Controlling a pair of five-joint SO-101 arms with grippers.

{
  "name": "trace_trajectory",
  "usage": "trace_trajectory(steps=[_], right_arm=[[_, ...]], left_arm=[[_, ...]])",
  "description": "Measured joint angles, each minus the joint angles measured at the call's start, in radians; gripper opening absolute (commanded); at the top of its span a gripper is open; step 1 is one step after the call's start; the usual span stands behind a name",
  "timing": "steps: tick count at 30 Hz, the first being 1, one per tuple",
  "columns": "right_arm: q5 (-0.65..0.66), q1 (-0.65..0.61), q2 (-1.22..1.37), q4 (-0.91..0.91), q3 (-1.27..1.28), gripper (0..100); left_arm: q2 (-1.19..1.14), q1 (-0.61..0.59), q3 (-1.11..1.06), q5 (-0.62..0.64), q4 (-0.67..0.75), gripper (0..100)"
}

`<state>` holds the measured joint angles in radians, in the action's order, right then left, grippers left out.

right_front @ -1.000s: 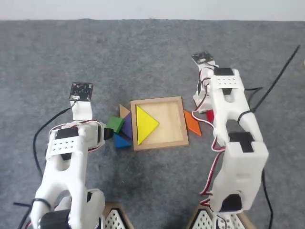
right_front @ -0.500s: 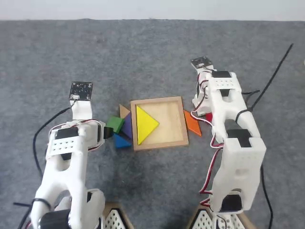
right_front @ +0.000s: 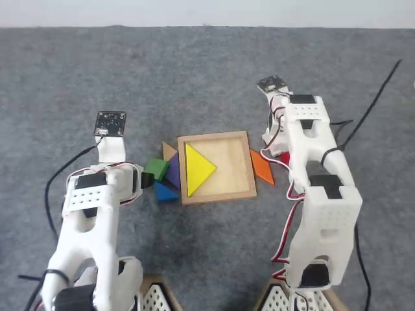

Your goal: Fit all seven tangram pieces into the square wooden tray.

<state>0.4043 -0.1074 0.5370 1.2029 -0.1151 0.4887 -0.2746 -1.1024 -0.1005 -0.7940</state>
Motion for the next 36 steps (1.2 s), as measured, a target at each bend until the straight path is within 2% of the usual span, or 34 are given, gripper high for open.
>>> trace_trajectory(steps=[7,13,18,36], right_arm=[[0.044,-0.002,0.043,-0.075,-0.015,34.7],[0.044,-0.003,0.064,-0.068,-0.034,34.5],[0.04,-0.003,0.068,-0.017,-0.048,28.2],[-0.109,0.005,0.068,0.025,-0.055,27.7]], left_arm=[[0.0,0.0,0.0,0.0,0.0,29],[0.0,0.0,0.0,0.0,0.0,29],[0.0,0.0,0.0,0.0,0.0,29],[0.0,0.0,0.0,0.0,0.0,29]])
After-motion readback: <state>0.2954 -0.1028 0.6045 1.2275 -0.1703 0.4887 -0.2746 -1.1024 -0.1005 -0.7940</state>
